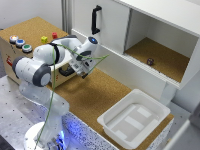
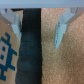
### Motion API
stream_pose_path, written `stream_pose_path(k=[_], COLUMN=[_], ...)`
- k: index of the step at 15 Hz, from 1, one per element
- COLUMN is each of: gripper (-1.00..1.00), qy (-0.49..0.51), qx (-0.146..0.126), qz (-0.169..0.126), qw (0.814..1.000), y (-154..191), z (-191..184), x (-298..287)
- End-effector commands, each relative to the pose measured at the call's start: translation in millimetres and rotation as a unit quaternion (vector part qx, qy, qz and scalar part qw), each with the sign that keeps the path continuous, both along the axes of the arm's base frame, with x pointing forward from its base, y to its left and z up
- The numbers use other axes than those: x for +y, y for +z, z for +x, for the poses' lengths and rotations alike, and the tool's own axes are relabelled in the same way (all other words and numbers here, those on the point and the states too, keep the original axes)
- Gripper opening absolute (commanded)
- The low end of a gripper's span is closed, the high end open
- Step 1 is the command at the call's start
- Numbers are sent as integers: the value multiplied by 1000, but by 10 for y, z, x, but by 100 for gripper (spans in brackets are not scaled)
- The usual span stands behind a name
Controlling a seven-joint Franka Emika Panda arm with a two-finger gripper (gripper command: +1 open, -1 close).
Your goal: Grasp the drawer handle, then open it
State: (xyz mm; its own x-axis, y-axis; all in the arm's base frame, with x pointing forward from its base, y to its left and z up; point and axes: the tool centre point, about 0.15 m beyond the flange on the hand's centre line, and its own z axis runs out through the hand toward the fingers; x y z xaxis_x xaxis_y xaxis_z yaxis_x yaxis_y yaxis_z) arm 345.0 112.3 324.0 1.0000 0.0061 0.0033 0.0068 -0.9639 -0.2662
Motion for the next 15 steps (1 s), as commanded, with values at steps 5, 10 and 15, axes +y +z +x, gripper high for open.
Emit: stream_pose_path(k=[5,10,15], gripper=[100,100,100], qy=[43,45,106], qx=[-21,-38,-54], qz=[-75,-66,-55], qw=[996,996,991], y=[210,605,1234], z=[-3,-52,-107], x=[-4,-27,217])
